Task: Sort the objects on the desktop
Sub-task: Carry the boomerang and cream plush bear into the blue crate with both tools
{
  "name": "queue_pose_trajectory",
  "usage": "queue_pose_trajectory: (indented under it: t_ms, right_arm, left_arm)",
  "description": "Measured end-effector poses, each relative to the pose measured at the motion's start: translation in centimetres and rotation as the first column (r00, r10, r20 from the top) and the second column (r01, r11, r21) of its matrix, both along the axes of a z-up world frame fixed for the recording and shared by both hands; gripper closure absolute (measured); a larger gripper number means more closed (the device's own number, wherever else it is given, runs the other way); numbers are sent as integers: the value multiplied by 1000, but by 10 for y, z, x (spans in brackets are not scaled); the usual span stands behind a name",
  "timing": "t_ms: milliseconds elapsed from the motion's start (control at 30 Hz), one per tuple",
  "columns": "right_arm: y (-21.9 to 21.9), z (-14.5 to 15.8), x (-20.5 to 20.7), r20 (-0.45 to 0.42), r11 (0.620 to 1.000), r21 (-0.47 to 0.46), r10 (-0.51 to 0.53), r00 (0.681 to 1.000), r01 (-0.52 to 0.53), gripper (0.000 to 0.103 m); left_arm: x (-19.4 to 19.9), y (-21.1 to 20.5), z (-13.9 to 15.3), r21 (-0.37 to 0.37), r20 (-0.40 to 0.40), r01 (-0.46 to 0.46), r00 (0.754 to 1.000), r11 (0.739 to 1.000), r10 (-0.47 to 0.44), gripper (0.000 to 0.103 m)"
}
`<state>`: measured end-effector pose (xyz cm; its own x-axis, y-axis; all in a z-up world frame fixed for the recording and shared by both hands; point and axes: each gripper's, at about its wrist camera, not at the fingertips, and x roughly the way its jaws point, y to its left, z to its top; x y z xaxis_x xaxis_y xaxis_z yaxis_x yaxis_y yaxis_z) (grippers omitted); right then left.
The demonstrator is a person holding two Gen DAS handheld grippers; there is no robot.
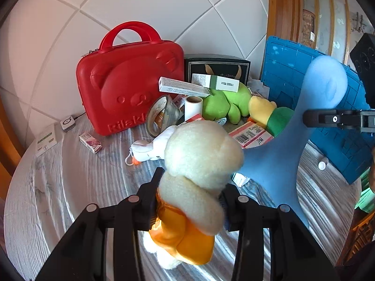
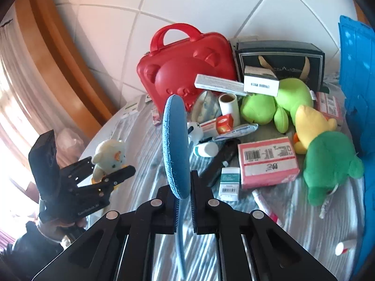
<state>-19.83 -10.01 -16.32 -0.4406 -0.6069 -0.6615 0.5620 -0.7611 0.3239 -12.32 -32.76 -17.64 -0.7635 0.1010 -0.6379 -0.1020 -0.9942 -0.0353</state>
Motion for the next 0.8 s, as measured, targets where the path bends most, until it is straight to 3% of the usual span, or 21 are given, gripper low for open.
queue_pose_trajectory:
  t_ms: [300, 467, 600, 800]
  right_arm:
    - [18, 46, 15, -116, 997, -39, -73, 991, 69, 95]
    - [56, 95, 35, -211, 984, -93, -171, 962, 154, 95]
    - [107, 147, 59, -319, 959, -156, -274, 907, 235, 95]
    - [205, 215, 90, -452, 899, -221, -437, 777, 378, 95]
  left_arm:
    - [7, 14, 37, -17, -64, 62, 996, 998, -63, 63]
    - [3, 53, 78, -55, -139, 149, 978, 987, -155, 63]
    - [-7, 108, 119, -82, -197, 240, 947, 967, -252, 63]
    - [-27, 211, 177, -87, -300, 366, 877, 926, -375, 63]
